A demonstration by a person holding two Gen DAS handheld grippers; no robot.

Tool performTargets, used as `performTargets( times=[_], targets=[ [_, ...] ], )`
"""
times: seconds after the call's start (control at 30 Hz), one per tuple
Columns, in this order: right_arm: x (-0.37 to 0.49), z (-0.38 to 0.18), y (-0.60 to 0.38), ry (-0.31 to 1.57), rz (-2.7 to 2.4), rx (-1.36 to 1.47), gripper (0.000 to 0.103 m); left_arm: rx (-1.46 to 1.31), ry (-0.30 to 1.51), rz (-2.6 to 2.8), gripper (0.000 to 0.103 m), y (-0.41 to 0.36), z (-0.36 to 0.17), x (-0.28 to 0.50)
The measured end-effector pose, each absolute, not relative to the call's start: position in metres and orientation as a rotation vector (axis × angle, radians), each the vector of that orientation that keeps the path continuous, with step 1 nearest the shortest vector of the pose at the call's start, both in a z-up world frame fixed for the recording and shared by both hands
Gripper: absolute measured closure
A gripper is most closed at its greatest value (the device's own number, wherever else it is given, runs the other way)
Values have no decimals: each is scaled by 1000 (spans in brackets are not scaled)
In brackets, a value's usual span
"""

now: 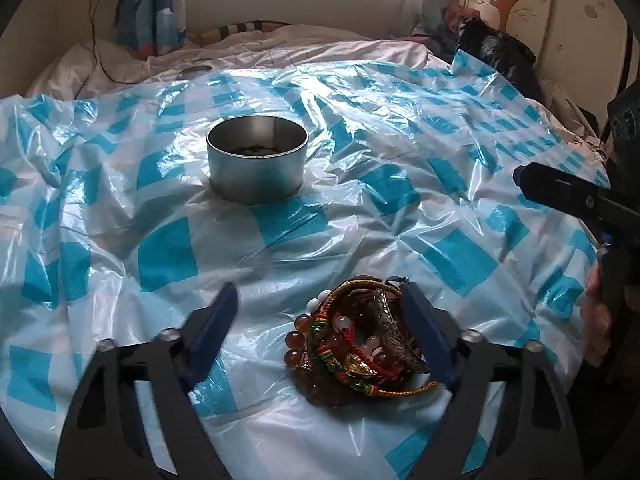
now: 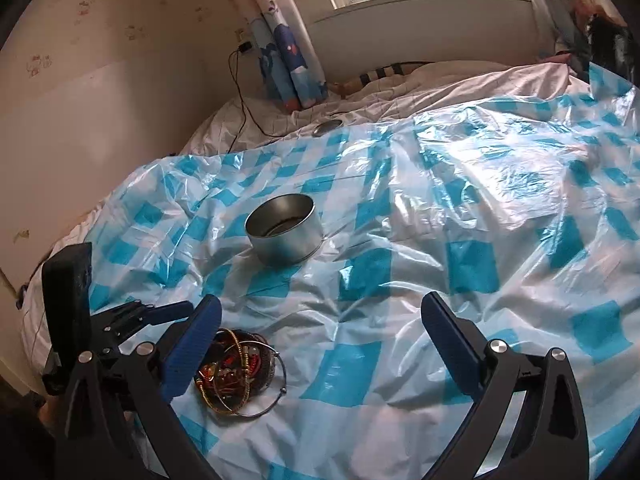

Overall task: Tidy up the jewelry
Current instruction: 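Move the left gripper to the bracelet pile and grasp the gold bangle, then grasp the silver bangle with the right gripper while the left gripper lifts the gold bangle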

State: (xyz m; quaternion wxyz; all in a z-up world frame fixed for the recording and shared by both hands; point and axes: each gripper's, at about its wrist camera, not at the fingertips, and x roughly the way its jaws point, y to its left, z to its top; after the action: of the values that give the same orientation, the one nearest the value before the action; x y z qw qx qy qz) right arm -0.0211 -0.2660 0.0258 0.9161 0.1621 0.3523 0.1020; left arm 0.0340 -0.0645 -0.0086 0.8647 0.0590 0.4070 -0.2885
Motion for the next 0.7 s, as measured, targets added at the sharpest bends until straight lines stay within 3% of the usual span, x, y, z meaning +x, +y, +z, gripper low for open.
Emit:
performTargets(
  times=[0.17,0.3,0.43,0.47,0.7],
  targets=[
    [-22,24,-255,725,223,289,7,98,882,-676,69,-64,-14,34],
    [-19,19,-252,743,227,291,7,103,896,-667,88,-60,-14,32],
    [-17,15,-249,760,226,287,7,75,902,-677,92,-52,-12,31],
    [-16,14,-249,766,226,286,7,69,896,-684,99,-51,-11,30],
    [-12,1,-237,825,248,264,7,-18,898,-669,99,-29,-2,33]
  ],
)
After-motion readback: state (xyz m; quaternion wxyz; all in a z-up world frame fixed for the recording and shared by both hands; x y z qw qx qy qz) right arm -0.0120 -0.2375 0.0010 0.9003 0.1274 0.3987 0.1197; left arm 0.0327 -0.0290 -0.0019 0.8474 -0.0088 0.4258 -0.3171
